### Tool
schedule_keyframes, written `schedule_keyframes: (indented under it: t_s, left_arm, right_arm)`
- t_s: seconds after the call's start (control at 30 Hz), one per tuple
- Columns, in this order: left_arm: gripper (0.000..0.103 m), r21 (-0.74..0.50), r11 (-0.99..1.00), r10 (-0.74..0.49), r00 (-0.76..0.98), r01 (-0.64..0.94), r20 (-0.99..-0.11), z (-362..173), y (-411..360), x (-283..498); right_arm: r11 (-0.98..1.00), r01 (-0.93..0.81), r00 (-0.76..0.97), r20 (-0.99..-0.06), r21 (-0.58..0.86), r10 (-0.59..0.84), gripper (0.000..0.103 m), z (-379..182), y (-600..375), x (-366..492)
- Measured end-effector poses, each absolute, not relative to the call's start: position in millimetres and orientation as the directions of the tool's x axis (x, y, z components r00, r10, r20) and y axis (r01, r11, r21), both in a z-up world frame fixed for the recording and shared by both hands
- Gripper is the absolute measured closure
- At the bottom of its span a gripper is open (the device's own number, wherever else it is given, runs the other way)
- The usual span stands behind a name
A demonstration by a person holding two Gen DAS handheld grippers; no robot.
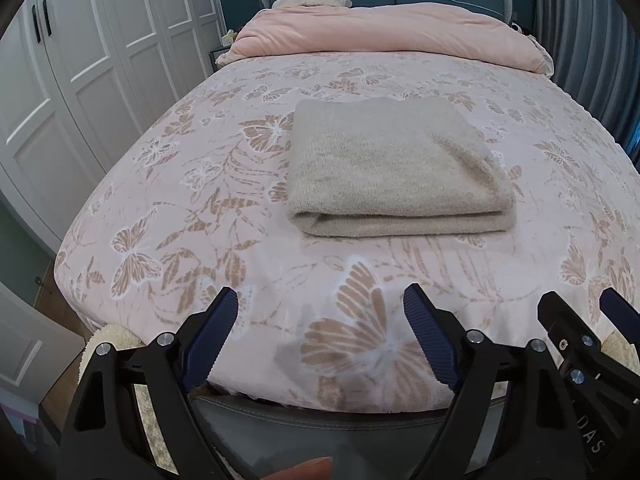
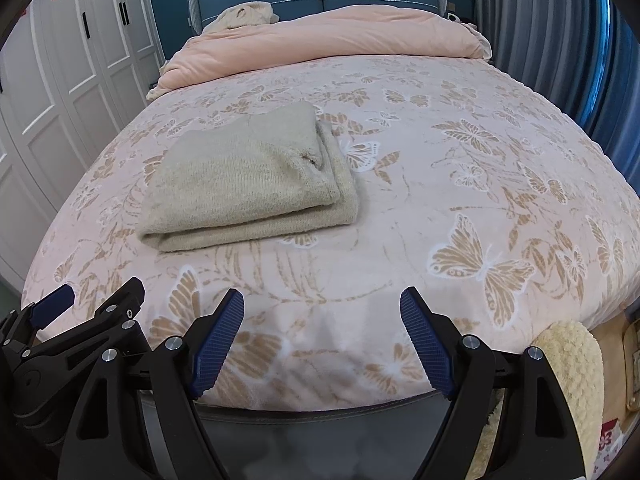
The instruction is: Fold small clothes
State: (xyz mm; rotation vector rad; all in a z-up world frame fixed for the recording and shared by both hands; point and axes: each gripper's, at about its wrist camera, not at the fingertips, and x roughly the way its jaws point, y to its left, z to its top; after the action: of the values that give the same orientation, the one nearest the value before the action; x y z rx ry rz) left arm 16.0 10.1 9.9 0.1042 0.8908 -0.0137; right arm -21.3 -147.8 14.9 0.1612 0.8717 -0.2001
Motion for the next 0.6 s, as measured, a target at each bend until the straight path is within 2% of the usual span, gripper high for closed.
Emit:
schedule_keyframes:
  t_s: [0.6]
  left_arm:
    - [0.021, 0.079, 0.996, 0.035, 0.623, 0.044, -0.782, 7.3, 15.0, 18.2]
  right_arm:
    - [0.975, 0.222, 0.610, -0.784, 0.031, -0.114, 0.024, 8.3, -139.4, -19.9]
